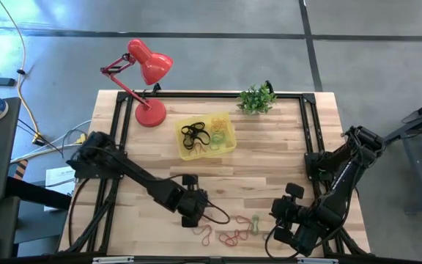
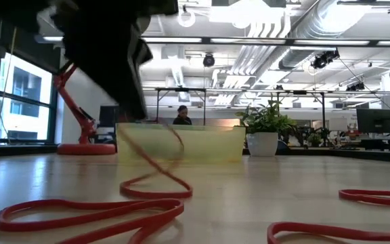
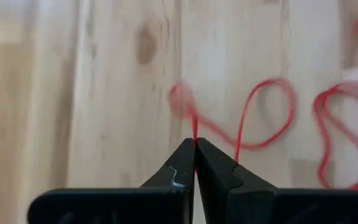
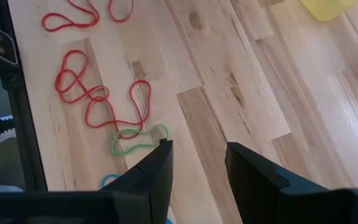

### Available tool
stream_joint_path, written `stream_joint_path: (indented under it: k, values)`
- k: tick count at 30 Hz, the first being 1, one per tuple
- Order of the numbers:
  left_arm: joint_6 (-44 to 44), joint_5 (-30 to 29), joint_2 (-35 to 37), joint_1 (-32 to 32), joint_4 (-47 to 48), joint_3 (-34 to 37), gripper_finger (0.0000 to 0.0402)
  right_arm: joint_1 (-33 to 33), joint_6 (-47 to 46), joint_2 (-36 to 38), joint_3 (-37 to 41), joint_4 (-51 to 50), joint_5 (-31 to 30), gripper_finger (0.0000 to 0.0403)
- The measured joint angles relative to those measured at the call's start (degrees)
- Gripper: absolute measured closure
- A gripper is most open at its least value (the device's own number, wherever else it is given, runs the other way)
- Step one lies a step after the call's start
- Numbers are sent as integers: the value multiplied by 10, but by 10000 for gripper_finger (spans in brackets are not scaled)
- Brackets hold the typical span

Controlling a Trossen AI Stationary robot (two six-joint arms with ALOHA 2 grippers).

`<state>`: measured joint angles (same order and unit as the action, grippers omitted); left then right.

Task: Pick and place rubber bands into bin
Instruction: Put the red rubber band into the yellow bin

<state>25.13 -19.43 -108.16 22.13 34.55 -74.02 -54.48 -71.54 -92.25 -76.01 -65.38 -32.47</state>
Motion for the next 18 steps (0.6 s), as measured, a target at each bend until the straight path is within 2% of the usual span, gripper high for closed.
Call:
stream_joint_path:
  k: [13,18]
  values:
    - [-15,-147,141,-5,74,-2,402,0,0,0,0,0,-19,265]
    - [-39,-173,186,-27,119,-2,402,1,0,0,0,0,-27,265]
